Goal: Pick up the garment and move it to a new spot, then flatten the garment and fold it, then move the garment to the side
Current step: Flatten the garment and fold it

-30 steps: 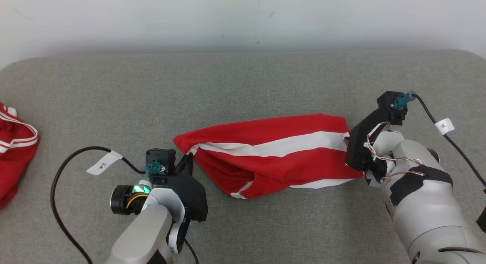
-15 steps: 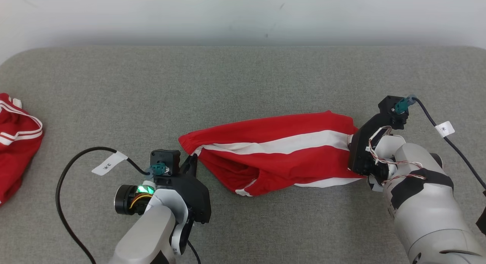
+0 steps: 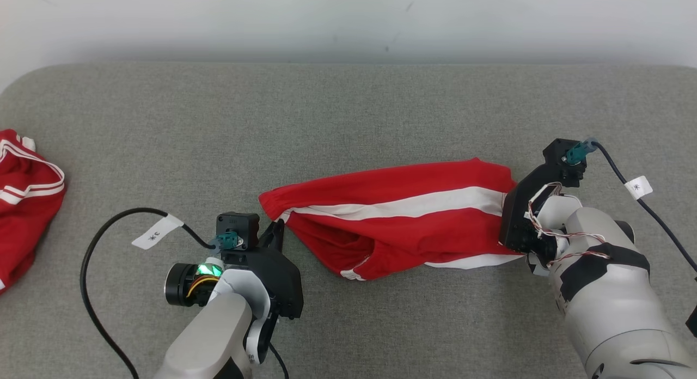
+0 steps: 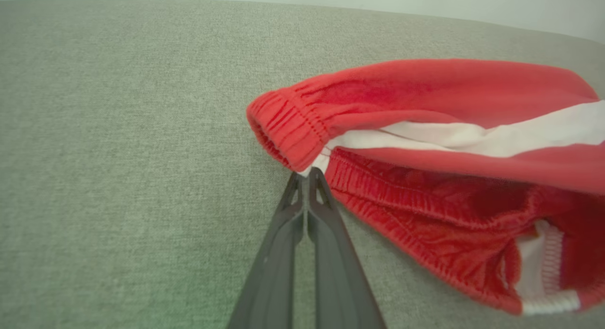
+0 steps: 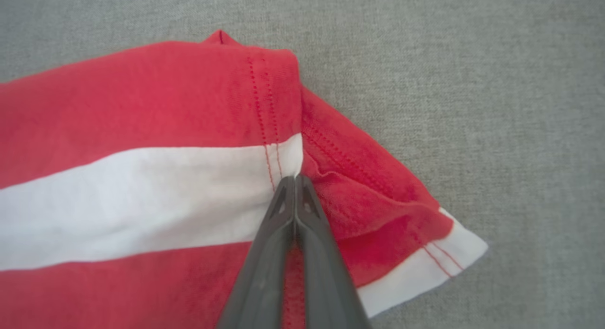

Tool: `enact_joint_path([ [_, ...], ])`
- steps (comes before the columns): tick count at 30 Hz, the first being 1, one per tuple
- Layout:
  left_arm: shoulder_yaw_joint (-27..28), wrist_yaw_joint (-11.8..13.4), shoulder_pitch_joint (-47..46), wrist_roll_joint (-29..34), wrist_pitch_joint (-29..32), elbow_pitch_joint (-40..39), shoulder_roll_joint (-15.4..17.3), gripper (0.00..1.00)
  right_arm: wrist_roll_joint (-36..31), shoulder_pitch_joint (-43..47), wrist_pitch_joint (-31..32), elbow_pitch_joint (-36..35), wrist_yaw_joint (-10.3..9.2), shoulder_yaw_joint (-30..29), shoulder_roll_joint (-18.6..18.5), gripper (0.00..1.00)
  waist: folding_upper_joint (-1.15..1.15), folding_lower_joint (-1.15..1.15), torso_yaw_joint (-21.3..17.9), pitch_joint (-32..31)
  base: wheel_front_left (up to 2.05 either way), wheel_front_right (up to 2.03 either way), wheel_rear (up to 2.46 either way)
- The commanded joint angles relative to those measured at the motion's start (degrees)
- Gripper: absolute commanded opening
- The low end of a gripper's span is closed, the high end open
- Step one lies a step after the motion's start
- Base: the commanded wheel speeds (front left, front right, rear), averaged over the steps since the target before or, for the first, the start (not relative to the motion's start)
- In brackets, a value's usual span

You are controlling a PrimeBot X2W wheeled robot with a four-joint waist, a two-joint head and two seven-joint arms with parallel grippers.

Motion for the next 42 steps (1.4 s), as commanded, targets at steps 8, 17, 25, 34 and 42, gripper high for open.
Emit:
enact_joint_path([
  [8,1.1,1.1,-1.18,-1.03,-3.05,-1.52,1.23,0.0,5.13,-3.2,-6.21,0.74,-0.11,2.95,0.19,0.0,0.0,0.0,-0.19,-0.62,0.0,0.0,0.0],
  [17,4.84,2.42,-2.41,-2.76,-6.75,-8.72,3.07,0.0,13.19,-5.59,-12.33,-2.73,-0.11,8.56,0.11,0.0,0.0,0.0,-1.29,-2.52,0.0,0.0,0.0],
  [25,4.47,1.56,4.95,-5.85,-2.25,-21.64,4.47,0.0,17.96,3.09,-10.28,-14.55,-0.11,14.25,-3.27,0.0,0.0,0.0,-1.55,-4.63,0.0,0.0,0.0],
  [34,3.67,7.4,23.62,-10.81,8.61,-43.94,10.86,0.0,21.06,26.74,4.3,-41.18,-0.11,11.6,-6.34,0.0,0.0,0.0,-2.79,-4.95,0.0,0.0,0.0],
  [42,2.13,10.25,29.09,-10.84,11.03,-49.11,11.98,0.0,19.92,38.01,14.23,-57.16,-0.11,10.16,-1.69,1.0,0.0,0.0,-3.35,-4.31,0.0,0.0,0.0],
])
